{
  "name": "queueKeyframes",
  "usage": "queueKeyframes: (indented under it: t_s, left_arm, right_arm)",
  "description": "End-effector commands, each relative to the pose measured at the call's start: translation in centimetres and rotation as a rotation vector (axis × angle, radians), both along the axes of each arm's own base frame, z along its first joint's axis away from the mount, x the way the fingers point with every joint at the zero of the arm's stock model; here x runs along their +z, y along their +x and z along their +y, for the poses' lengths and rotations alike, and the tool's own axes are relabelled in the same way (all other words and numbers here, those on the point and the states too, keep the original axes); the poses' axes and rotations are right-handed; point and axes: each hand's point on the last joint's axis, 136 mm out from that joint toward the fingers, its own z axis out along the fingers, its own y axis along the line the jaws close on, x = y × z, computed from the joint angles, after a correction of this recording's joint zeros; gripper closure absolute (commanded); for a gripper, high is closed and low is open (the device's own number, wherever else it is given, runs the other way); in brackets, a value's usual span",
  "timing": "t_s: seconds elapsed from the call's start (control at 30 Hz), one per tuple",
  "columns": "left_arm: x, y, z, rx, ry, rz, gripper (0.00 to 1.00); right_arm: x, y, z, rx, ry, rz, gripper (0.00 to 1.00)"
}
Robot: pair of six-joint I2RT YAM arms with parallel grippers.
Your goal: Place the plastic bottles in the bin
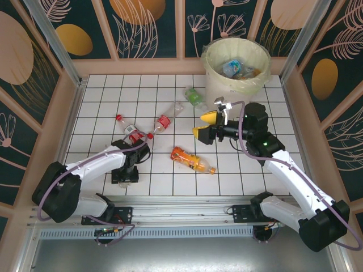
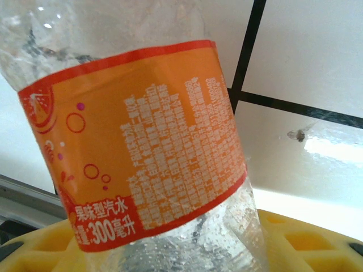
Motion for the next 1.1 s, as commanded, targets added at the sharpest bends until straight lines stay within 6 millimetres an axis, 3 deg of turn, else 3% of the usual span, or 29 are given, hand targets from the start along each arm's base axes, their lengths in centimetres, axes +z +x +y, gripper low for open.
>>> queueKeyframes:
  t_s: [0.0,0.13,0.23,0.37,0.47,0.6,0.8,0.87,1.07]
  left_arm:
    - [2.7,2.5,-1.2,-0.008,-0.05,-0.113,0.45]
    - [6.0,5.4,-3.7,-0.013,-0.177,-0.254,0.44]
    - [8.5,7.5,-5.2,-0.026,-0.251,-0.359,0.44]
    - [13.6,11.4,-9.3,-0.123,-0.447,-0.559,0.43]
    - [16.7,12.9,-13.2,-0.268,-0.63,-0.665,0.42]
    - [21.0,13.7,-17.5,-0.481,-0.84,-0.807,0.43]
    - [25.5,13.2,-21.5,-0.7,-1.07,-0.955,0.44]
    - [25.1,12.7,-22.3,-0.74,-1.127,-0.941,0.44]
    - [27.0,11.7,-24.5,-0.847,-1.292,-0.949,0.44]
  right_arm:
    - [0.0,0.2,-0.2,-0.033,0.007,-0.006,0.03]
    - [-0.7,2.7,-1.5,-0.209,-0.017,0.045,0.04]
    - [-1.1,5.2,-3.6,-0.415,-0.034,0.097,0.04]
    - [-1.1,6.6,-5.3,-0.559,-0.011,0.148,0.04]
    - [-0.6,6.9,-5.4,-0.576,0.019,0.18,0.04]
    - [0.1,6.9,-4.5,-0.505,0.062,0.231,0.04]
    - [2.5,5.9,-2.9,-0.284,0.171,0.284,0.04]
    - [3.3,5.5,-2.4,-0.222,0.181,0.281,0.04]
    - [4.9,4.6,-0.7,-0.056,0.196,0.274,0.04]
